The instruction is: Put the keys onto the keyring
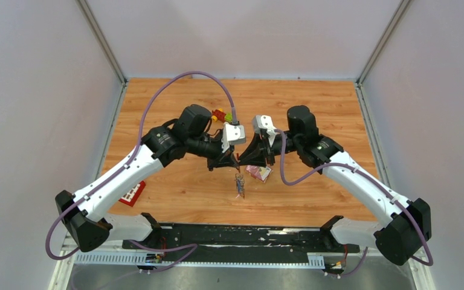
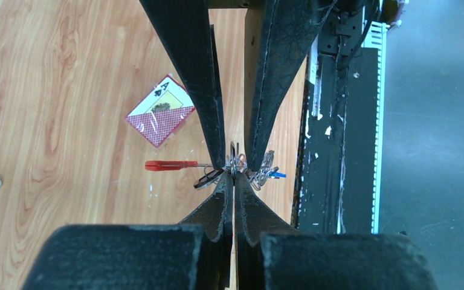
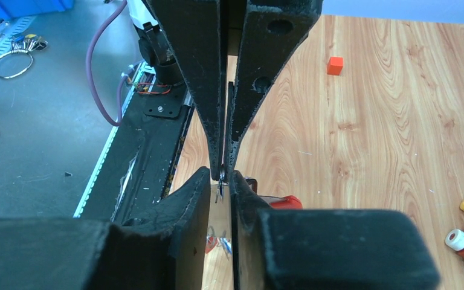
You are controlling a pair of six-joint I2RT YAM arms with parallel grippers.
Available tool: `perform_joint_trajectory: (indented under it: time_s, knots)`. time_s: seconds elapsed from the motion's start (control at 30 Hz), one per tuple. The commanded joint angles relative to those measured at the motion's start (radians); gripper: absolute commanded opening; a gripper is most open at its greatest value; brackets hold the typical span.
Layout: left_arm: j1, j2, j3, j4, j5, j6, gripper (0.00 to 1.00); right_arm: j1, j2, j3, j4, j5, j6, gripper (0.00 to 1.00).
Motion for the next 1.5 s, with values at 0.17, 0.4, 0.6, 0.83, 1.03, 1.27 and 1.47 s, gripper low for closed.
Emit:
perform_joint_trajectory:
  time_s: [0.17,0.4,0.6,0.83,1.03,1.27,1.47]
  knots:
    - [-0.007,-0.012,0.022,0.039,0.036,-0.006,0.00,0.012,0.002,0.007,0.030,-0.001,-0.023,0.17]
    - [-0.007,-0.024,0.010,0.048,0.042,-0.008,0.00,0.012,0.008,0.005,0.024,0.011,-0.032,0.16]
    - [-0.007,-0.026,0.010,0.048,0.046,-0.007,0.00,0.013,0.020,0.009,0.012,0.012,-0.041,0.15]
    - [-0.007,-0.031,-0.001,0.055,0.046,-0.004,0.00,0.014,0.013,0.007,0.010,0.006,-0.043,0.01]
    - [-0.006,-0.038,-0.012,0.066,0.037,0.019,0.00,0.012,-0.007,0.006,0.009,0.014,-0.047,0.00]
    - [-0.001,-0.108,-0.074,0.128,0.002,0.161,0.45,0.001,-0.034,0.017,-0.006,-0.005,-0.047,0.00]
    - [0.008,-0.152,-0.150,0.203,-0.002,0.252,0.59,-0.014,-0.053,0.012,-0.006,-0.040,-0.049,0.00]
